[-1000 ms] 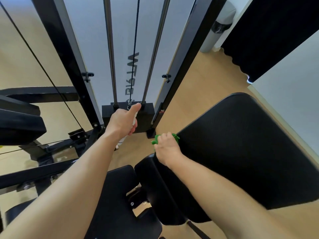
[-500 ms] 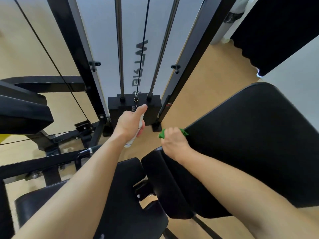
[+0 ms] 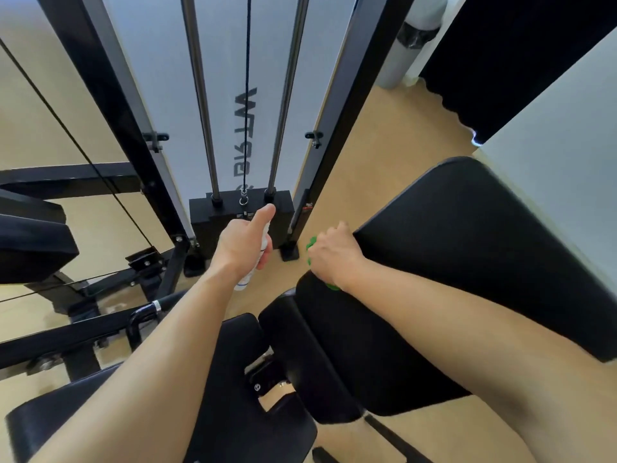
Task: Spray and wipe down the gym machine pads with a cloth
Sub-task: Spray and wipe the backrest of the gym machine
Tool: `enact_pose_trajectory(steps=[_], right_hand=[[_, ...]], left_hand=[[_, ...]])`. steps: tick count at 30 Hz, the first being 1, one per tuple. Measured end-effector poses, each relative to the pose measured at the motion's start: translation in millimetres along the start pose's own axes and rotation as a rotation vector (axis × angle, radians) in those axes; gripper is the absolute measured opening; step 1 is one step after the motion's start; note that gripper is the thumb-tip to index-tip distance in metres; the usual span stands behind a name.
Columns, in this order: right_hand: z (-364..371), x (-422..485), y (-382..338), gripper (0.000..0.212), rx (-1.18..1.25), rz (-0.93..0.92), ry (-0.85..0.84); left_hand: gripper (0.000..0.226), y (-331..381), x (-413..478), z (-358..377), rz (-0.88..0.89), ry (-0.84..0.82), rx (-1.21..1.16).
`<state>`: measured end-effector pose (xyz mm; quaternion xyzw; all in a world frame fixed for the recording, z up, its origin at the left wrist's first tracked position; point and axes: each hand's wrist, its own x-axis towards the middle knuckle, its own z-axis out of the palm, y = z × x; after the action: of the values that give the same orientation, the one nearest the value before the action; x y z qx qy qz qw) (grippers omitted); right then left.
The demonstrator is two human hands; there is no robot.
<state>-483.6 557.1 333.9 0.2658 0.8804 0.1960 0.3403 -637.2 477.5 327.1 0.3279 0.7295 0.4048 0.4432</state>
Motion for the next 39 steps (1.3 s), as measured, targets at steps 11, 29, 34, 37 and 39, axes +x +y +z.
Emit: enact_pose_trajectory(steps=[11,29,34,37,39], right_hand=[[-43,-97,170,0.041,0.102,0.386,0.273],[24,4,-40,0.037,-0.102,0.008,0.059],[59,6,-76,0.041,-0.088,-0.168,0.206],[80,-13,-72,0.043,-0.080,-0.209,0.318],[89,-34,-62,0.045,-0.093,-0.229,0.351]], left_hand=[[0.075,74,-38,49,0.092,-0.073,-0.126],[0.080,19,-26,44,0.065,0.055,-0.071],[0.080,5,-22,52,0.068,0.077,-0.043],[0.081,6,-27,56,0.053,0.099,-0.029],[0.081,11,-33,59,0.047,0.110,-0.057]])
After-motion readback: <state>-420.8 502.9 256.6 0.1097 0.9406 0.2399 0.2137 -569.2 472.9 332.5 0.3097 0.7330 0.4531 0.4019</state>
